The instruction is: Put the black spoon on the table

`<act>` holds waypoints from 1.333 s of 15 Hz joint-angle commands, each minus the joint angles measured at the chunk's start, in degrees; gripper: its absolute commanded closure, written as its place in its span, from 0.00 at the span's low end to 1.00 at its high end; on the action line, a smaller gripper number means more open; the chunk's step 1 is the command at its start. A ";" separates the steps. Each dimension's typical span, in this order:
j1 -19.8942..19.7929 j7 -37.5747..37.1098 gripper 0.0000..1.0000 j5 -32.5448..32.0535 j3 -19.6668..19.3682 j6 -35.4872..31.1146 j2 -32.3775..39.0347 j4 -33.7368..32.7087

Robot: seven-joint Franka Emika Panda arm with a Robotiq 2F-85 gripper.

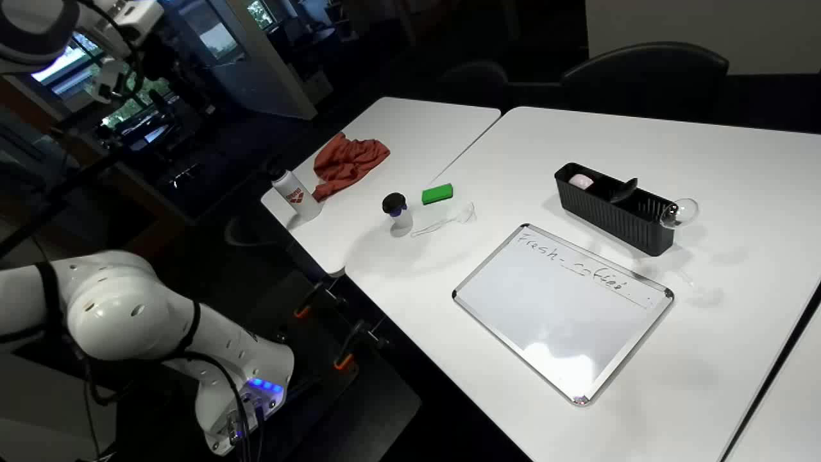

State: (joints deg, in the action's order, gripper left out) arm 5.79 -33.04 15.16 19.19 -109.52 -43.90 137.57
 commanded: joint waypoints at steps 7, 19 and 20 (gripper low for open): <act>-1.62 -1.04 0.00 -1.70 0.54 -0.98 0.90 -0.59; -25.68 -32.24 0.00 -31.12 6.24 -20.36 26.84 -10.56; -27.82 -36.86 0.00 -34.03 7.91 -20.28 29.93 -12.33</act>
State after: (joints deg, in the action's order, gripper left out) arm -15.61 -58.80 -12.69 21.58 -129.26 -23.57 131.90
